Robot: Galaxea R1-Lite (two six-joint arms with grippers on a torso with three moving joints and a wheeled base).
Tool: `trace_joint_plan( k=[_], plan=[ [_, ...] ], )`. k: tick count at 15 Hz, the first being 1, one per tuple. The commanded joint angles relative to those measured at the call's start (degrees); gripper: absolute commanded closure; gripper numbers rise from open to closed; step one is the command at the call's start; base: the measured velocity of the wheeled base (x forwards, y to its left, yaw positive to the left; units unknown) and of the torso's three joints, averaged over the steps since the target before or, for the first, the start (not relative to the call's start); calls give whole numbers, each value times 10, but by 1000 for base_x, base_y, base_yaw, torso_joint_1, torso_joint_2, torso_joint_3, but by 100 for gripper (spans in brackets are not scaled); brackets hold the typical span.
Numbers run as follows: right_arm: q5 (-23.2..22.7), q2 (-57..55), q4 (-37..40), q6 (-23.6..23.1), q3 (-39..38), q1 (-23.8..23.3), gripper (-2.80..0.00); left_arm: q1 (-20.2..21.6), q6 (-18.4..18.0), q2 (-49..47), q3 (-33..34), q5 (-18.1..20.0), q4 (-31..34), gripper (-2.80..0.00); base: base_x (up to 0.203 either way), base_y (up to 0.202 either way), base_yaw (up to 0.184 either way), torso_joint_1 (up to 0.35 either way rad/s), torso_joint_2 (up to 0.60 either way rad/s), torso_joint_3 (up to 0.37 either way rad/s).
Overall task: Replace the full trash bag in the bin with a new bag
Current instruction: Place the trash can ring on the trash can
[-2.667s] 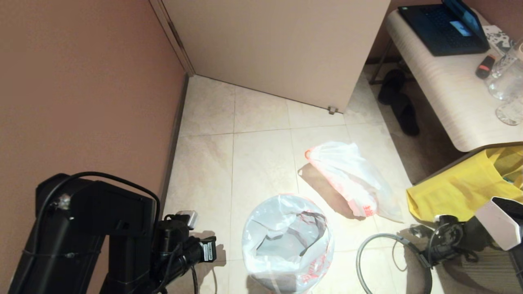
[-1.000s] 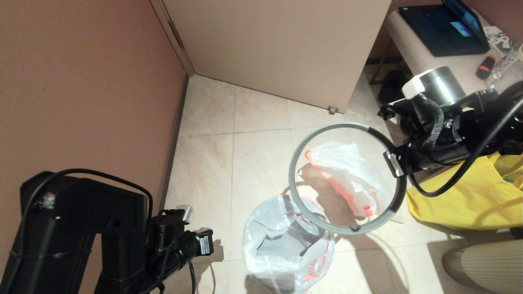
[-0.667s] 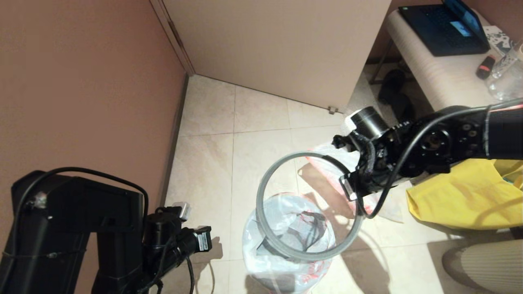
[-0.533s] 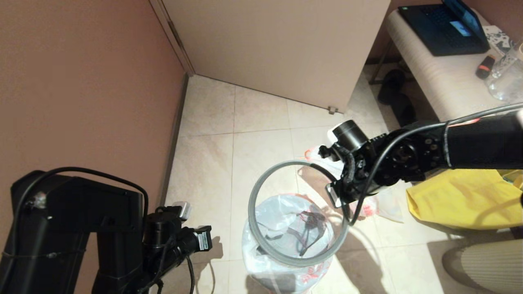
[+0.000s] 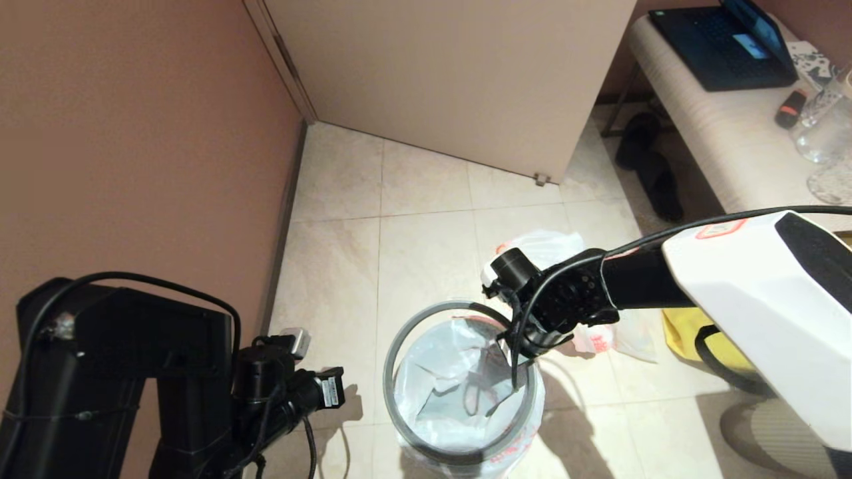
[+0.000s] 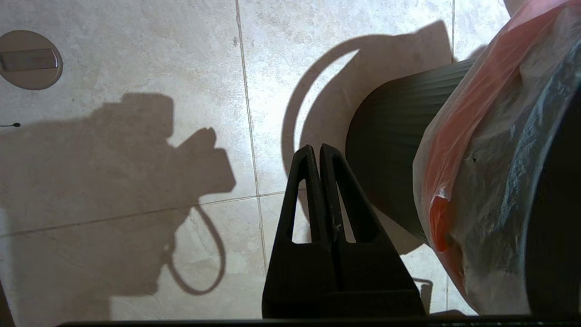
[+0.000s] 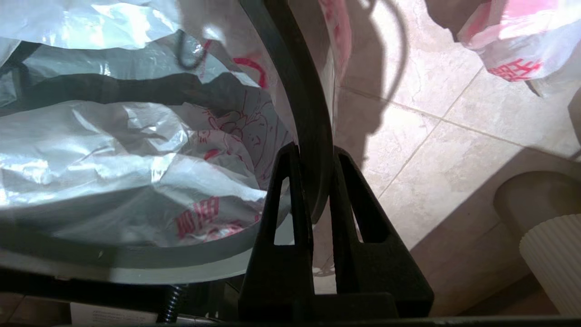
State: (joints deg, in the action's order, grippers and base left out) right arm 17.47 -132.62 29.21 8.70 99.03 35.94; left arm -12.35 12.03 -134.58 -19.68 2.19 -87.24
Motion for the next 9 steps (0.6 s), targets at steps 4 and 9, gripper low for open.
trace_joint_plan(
  k=[4,9],
  plan=[
    [5,-43,5,0,28,-21,0,0,1,1,-1,0,-27,0,0,0,0,0,0,0],
    [10,-7,24,1,19,-29,0,0,0,1,-1,1,-27,0,0,0,0,0,0,0]
  ],
)
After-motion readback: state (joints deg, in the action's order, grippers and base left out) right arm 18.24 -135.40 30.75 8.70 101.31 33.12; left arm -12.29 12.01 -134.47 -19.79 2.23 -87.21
